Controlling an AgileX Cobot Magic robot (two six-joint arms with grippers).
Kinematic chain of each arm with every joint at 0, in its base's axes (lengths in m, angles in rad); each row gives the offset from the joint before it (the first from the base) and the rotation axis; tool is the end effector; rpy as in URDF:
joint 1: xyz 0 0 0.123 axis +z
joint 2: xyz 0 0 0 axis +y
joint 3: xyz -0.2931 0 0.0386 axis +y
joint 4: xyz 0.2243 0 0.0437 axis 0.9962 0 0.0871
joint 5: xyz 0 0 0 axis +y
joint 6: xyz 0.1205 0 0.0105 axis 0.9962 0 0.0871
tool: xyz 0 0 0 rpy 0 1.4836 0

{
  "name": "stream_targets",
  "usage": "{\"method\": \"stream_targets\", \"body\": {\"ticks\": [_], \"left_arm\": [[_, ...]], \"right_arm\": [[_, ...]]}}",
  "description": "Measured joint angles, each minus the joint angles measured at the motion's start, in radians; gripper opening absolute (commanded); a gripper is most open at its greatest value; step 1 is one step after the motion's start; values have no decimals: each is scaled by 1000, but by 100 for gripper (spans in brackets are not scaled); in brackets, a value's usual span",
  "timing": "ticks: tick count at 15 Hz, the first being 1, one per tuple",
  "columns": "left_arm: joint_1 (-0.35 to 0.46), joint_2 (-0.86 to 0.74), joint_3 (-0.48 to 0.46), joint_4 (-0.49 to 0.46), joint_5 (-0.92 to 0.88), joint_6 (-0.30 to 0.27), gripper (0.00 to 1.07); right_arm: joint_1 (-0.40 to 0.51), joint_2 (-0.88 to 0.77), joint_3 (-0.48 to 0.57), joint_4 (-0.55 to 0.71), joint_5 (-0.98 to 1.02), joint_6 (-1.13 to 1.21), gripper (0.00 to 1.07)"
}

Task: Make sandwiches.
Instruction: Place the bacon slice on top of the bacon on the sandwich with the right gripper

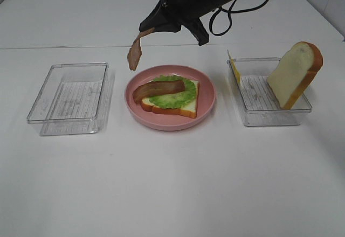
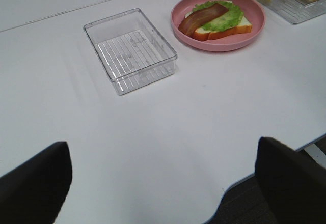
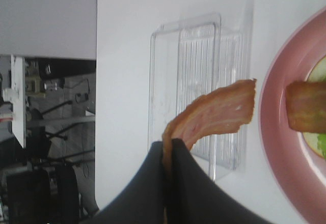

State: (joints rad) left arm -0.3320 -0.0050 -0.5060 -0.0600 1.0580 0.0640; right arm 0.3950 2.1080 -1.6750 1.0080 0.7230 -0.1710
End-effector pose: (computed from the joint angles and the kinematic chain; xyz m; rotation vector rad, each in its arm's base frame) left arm -0.0122 -0.0025 0.2544 0.4038 1.9971 -0.2402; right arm 0.4132 0.2456 0.2297 0.0674 2.5274 1.1959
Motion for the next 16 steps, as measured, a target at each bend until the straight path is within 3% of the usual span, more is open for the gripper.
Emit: {"method": "stream_targets", "body": {"ticks": [6, 10, 14, 16], "left_arm": [[0, 0, 0, 0, 0, 0, 93], [0, 0, 0, 0, 0, 0, 93], [0, 0, 0, 0, 0, 0, 93], [0, 0, 0, 0, -1, 0, 93]], "right_arm": [[5, 149, 0, 119, -123, 0, 0], [5, 151, 0, 106, -127, 1, 0], [5, 146, 0, -62, -124, 84, 0], [5, 117, 0, -237, -106, 171, 0]]}}
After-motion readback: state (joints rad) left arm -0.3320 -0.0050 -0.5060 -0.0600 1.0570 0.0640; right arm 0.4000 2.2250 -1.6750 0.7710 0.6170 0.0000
